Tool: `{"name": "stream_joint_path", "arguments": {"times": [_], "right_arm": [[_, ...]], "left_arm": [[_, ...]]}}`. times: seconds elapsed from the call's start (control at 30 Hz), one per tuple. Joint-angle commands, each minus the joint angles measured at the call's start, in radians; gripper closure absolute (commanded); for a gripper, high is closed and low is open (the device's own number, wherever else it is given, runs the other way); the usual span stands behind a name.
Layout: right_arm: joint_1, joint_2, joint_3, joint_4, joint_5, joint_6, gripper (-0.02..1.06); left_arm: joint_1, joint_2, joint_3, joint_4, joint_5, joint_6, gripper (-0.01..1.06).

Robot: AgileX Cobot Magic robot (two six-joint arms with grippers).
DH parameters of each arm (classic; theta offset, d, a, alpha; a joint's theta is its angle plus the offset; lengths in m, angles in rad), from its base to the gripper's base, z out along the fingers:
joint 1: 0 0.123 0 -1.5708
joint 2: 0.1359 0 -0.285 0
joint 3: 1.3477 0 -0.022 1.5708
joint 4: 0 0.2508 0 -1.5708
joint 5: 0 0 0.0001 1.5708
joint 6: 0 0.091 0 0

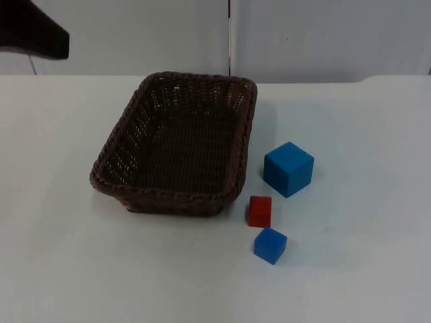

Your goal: Pick up the basket with the left hand and place the largest block into the basket with the right hand.

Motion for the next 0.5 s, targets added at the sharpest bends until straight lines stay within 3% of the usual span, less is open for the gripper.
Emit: {"name": "stream_joint_path", "arguments": {"times": [0.0, 0.47], "right_arm": [[-0.003, -0.003, 0.007, 0.003, -0.004, -0.006, -0.01], [-0.003, -0.003, 0.007, 0.003, -0.004, -0.006, -0.01]], "left_arm": [[-0.005, 0.027, -0.033, -0.014, -0.009, 0.007, 0.00], [-0.005, 0.311, -0.269, 0.023, 0.026, 0.002, 0.00]]}}
